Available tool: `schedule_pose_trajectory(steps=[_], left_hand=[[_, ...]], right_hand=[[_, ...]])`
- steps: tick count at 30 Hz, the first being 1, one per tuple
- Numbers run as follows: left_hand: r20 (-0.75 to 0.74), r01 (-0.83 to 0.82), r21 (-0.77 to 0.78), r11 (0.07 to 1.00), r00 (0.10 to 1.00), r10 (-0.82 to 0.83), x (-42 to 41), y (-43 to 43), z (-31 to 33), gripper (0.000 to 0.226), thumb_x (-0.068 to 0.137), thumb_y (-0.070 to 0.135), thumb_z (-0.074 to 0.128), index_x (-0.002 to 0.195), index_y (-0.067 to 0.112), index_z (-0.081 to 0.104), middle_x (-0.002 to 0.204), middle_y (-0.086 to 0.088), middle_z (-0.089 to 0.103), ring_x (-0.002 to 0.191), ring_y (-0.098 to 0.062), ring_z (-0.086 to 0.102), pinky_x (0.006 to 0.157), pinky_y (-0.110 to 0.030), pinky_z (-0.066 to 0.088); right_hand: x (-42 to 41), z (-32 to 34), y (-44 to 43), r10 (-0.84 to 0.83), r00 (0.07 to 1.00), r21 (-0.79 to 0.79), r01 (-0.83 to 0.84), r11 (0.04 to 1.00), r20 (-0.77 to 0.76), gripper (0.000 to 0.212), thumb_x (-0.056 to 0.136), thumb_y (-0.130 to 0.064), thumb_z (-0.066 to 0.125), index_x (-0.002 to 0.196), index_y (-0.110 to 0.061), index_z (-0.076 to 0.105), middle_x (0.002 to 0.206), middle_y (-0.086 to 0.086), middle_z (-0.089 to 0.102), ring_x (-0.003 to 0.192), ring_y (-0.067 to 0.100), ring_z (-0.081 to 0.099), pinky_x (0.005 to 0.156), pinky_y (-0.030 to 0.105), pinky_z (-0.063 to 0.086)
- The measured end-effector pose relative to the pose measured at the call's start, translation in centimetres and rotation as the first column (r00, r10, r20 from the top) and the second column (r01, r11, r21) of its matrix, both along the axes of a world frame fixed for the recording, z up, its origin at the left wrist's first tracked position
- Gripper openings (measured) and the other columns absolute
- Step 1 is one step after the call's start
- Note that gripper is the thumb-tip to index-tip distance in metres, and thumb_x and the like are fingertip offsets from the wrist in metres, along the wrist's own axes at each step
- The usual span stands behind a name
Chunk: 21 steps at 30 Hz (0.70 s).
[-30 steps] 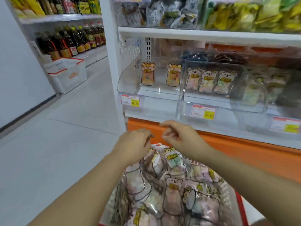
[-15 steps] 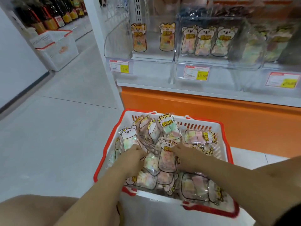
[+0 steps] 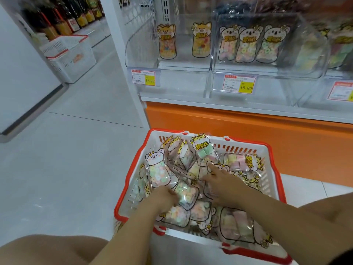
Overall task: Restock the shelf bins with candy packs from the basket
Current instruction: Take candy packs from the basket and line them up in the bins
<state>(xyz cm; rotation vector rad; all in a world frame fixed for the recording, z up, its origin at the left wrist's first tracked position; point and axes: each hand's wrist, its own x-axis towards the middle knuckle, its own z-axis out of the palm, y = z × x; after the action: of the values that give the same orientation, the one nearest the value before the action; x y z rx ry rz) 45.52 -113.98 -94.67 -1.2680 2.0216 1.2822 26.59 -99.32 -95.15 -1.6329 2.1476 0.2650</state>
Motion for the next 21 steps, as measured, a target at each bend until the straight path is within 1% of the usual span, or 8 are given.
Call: schedule_pose_trajectory(steps=[2, 6, 8, 10, 14, 17, 19, 21], left_hand=[[-0.051, -0.255, 0.142, 0.957, 0.963, 0.264, -0.4, 0.5, -0.4, 0.028, 0.098, 0.027, 0.063, 0.113, 0.004, 0.067, 0.086, -0.011, 0.069, 0.051, -0.014, 0.045, 0.051, -0.023, 0.036], [-0.044, -0.468, 0.261, 0.844, 0.868, 0.495, -1.8, 2.4, -0.3, 0.020, 0.097, 0.025, 0.065, 0.110, 0.011, 0.066, 0.091, -0.010, 0.065, 0.068, -0.018, 0.052, 0.056, -0.024, 0.045], [-0.054, -0.531, 0.326, 0.782, 0.815, 0.577, -2.5, 3.2, -0.4, 0.019, 0.095, 0.021, 0.064, 0.103, 0.005, 0.068, 0.093, -0.017, 0.072, 0.063, -0.020, 0.049, 0.052, -0.023, 0.041], [-0.068, -0.603, 0.356, 0.714, 0.746, 0.663, -2.8, 4.0, -0.1, 0.015, 0.093, 0.014, 0.061, 0.086, 0.002, 0.065, 0.086, -0.019, 0.069, 0.065, -0.021, 0.048, 0.055, -0.027, 0.037], [-0.125, -0.666, 0.385, 0.639, 0.649, 0.751, -3.3, 5.1, 0.6, 0.014, 0.090, 0.009, 0.060, 0.077, 0.005, 0.059, 0.072, -0.014, 0.053, 0.067, -0.023, 0.047, 0.064, -0.036, 0.035], [-0.184, -0.578, 0.325, 0.748, 0.738, 0.650, -3.7, 5.7, 1.7, 0.014, 0.090, 0.011, 0.060, 0.079, 0.014, 0.053, 0.064, -0.006, 0.044, 0.057, -0.019, 0.038, 0.061, -0.031, 0.030], [-0.241, -0.427, 0.260, 0.866, 0.840, 0.486, -3.8, 6.0, 2.9, 0.015, 0.095, 0.015, 0.059, 0.091, 0.027, 0.050, 0.072, 0.003, 0.048, 0.058, -0.009, 0.041, 0.058, -0.023, 0.034], [-0.296, -0.239, 0.130, 0.962, 0.917, 0.268, -3.9, 5.9, 3.9, 0.020, 0.100, 0.019, 0.055, 0.084, 0.031, 0.051, 0.079, 0.007, 0.048, 0.062, -0.004, 0.041, 0.054, -0.014, 0.030]], right_hand=[[-0.4, -0.5, 0.6, -0.055, 0.998, -0.054, 0.056, 0.997, 0.023, 0.086, 0.085, -0.044, 0.069, 0.152, -0.035, 0.016, 0.164, 0.002, 0.003, 0.142, 0.034, 0.028, 0.105, 0.046, 0.045], [-0.5, -1.6, 1.6, -0.401, 0.904, -0.113, 0.418, 0.901, 0.144, 0.100, 0.080, -0.056, 0.072, 0.155, -0.026, 0.012, 0.163, 0.005, 0.011, 0.147, 0.035, 0.023, 0.113, 0.047, 0.037], [-0.5, -1.7, 1.5, -0.563, 0.766, -0.117, 0.619, 0.777, 0.311, 0.104, 0.078, -0.052, 0.076, 0.155, -0.022, 0.013, 0.161, 0.007, 0.018, 0.143, 0.033, 0.030, 0.111, 0.045, 0.038], [-0.5, -1.6, 1.2, -0.657, 0.583, -0.096, 0.779, 0.620, 0.479, 0.102, 0.079, -0.036, 0.079, 0.156, -0.018, 0.015, 0.157, 0.010, 0.022, 0.139, 0.034, 0.036, 0.107, 0.043, 0.039], [-0.6, -2.3, 0.9, -0.732, 0.348, -0.028, 0.911, 0.411, 0.586, 0.095, 0.076, -0.016, 0.077, 0.153, -0.018, 0.021, 0.152, 0.015, 0.022, 0.130, 0.037, 0.041, 0.101, 0.041, 0.042], [-0.6, -2.6, 0.4, -0.743, 0.185, 0.041, 0.961, 0.275, 0.644, 0.101, 0.075, -0.018, 0.083, 0.154, -0.016, 0.020, 0.149, 0.018, 0.035, 0.120, 0.036, 0.049, 0.088, 0.040, 0.050], [-0.8, -2.5, -0.1, -0.720, 0.031, 0.148, 0.972, 0.184, 0.693, 0.102, 0.077, -0.014, 0.083, 0.154, -0.011, 0.017, 0.146, 0.019, 0.041, 0.112, 0.035, 0.053, 0.068, 0.033, 0.050], [-1.5, -1.6, -0.5, -0.667, -0.110, 0.258, 0.958, 0.127, 0.737, 0.097, 0.073, -0.011, 0.084, 0.150, -0.003, 0.025, 0.134, 0.021, 0.050, 0.107, 0.034, 0.057, 0.069, 0.035, 0.052]])
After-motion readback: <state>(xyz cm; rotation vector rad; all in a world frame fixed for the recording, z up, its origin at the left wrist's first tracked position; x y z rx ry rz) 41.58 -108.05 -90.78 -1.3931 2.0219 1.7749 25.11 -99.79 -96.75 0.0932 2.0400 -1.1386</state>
